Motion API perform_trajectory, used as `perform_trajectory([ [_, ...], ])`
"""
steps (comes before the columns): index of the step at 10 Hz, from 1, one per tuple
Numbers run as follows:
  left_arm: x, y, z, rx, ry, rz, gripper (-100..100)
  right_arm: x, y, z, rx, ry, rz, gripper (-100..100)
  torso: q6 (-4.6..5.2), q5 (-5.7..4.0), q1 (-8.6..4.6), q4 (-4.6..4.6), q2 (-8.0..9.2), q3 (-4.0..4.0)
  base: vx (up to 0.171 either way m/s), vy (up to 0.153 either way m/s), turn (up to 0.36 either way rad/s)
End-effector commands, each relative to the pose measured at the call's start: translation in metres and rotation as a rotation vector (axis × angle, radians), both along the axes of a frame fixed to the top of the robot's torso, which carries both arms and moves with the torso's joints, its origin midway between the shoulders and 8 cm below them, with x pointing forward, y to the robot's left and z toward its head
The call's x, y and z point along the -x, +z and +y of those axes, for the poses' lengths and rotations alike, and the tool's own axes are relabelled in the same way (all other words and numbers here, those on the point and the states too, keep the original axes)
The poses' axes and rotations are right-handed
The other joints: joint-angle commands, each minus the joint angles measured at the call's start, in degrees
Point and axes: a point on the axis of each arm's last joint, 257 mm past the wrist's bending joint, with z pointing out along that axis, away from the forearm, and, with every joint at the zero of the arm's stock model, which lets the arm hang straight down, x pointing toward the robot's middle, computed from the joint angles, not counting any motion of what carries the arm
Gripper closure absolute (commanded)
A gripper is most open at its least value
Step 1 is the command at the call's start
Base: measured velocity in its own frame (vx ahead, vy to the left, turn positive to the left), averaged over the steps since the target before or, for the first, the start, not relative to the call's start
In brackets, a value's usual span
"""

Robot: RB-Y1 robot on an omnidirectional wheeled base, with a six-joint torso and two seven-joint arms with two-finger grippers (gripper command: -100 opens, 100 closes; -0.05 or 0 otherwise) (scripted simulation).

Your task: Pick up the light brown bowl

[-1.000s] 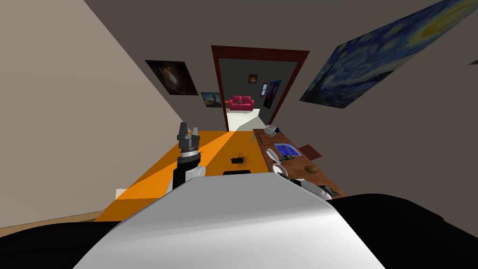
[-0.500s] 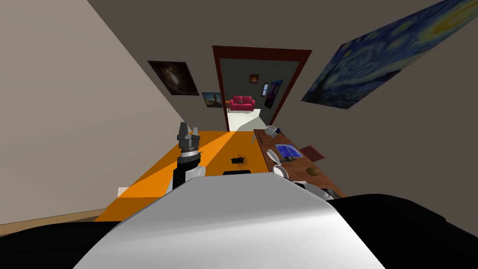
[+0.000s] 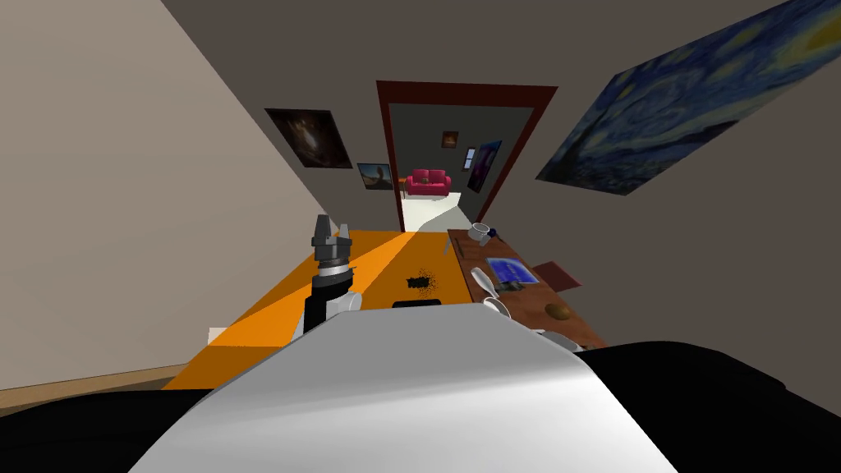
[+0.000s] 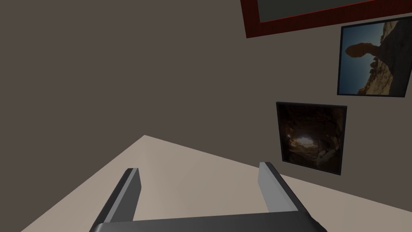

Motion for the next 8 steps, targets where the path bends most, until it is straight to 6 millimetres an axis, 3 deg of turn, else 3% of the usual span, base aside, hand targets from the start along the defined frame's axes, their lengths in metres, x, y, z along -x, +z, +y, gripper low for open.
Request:
perform_trajectory([
  [1,0.0,0.0,0.0,0.0,0.0,0.0,0,0.008,-0.006,0.005,-0.003,-0.002,0.017,-100,0.0,0.0,0.0,0.0,0.0,0.0,0.044,-0.011,0.048],
  [3,0.0,0.0,0.0,0.0,0.0,0.0,0,0.008,-0.006,0.006,-0.006,-0.002,0.017,-100,-0.01,0.0,0.0,-0.02,-0.16,-0.08,0.078,-0.018,0.027],
  [4,0.0,0.0,0.0,0.0,0.0,0.0,0,0.008,-0.007,0.006,-0.006,-0.002,0.017,0,0.01,0.01,0.05,-0.01,0.02,0.0,0.0,0.0,0.0],
  [5,0.0,0.0,0.0,0.0,0.0,0.0,0,0.006,-0.011,0.006,-0.006,-0.036,0.015,-100,0.01,0.02,0.09,0.03,0.16,0.09,-0.053,-0.005,0.241],
  [8,0.0,0.0,0.0,0.0,0.0,0.0,0,0.004,-0.026,0.009,-0.007,-0.136,0.014,-100,-0.02,0.0,0.03,0.16,0.72,0.41,-0.159,-0.027,0.348],
])
